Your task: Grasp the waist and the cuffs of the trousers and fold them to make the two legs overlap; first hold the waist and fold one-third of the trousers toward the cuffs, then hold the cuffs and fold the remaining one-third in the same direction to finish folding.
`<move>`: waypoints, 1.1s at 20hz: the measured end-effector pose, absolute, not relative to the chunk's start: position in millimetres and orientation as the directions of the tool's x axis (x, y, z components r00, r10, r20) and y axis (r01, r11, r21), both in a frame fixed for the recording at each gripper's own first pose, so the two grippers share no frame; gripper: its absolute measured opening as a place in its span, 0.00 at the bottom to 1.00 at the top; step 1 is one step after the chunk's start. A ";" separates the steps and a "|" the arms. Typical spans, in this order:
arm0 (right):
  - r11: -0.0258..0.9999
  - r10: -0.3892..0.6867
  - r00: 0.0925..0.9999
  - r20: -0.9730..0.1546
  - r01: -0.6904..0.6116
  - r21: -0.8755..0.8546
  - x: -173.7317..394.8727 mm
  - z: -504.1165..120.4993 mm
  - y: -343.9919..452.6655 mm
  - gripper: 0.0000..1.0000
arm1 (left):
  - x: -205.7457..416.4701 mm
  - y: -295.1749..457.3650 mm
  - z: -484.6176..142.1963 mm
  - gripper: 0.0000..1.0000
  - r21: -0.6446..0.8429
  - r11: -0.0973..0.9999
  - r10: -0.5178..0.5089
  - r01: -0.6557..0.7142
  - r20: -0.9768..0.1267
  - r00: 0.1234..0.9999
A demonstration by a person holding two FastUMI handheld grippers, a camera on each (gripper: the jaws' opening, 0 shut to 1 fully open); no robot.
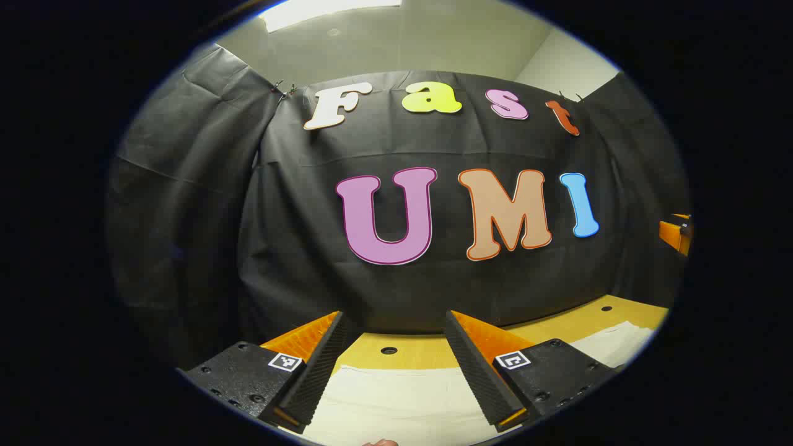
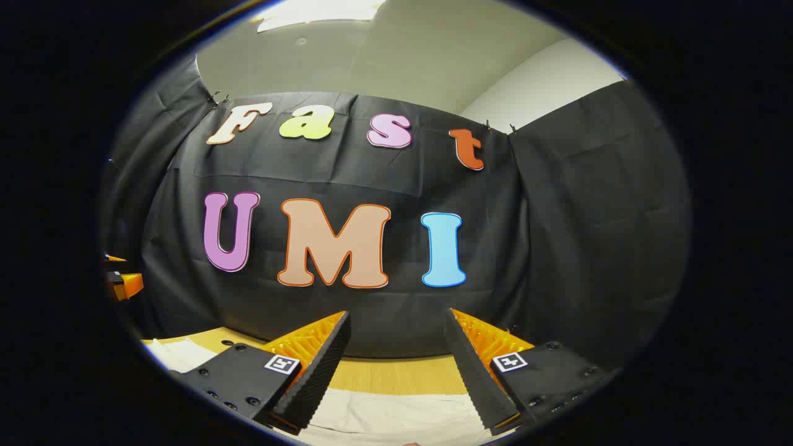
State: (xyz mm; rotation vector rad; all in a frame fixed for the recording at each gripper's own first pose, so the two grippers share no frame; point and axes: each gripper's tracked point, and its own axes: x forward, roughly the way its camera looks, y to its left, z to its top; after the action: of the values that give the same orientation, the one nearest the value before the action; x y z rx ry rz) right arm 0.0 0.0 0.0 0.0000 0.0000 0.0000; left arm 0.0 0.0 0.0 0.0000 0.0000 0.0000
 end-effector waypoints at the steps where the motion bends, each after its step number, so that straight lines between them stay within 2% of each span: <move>1: 1.000 0.001 1.000 0.001 -0.001 -0.002 0.6 0.0 1.1 0.97 | 0.4 0.3 1.3 0.96 0.002 1.000 -0.001 0.001 0.001 1.000; 16: 1.000 0.028 1.000 0.003 -0.028 -0.014 -2.3 2.6 15.1 0.97 | -4.1 8.7 3.9 0.97 0.011 1.000 0.003 -0.003 0.009 1.000; 22: 1.000 0.027 1.000 -0.004 -0.027 -0.013 -4.7 -3.1 12.6 0.97 | -8.3 11.6 -7.1 0.96 0.172 0.982 -0.081 0.082 -0.015 0.997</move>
State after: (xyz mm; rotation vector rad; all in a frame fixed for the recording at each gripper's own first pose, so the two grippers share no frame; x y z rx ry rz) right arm -4.7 12.6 -3.1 -0.0127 0.0034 0.0273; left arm -8.3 11.6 -7.1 0.1738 0.0081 -0.0818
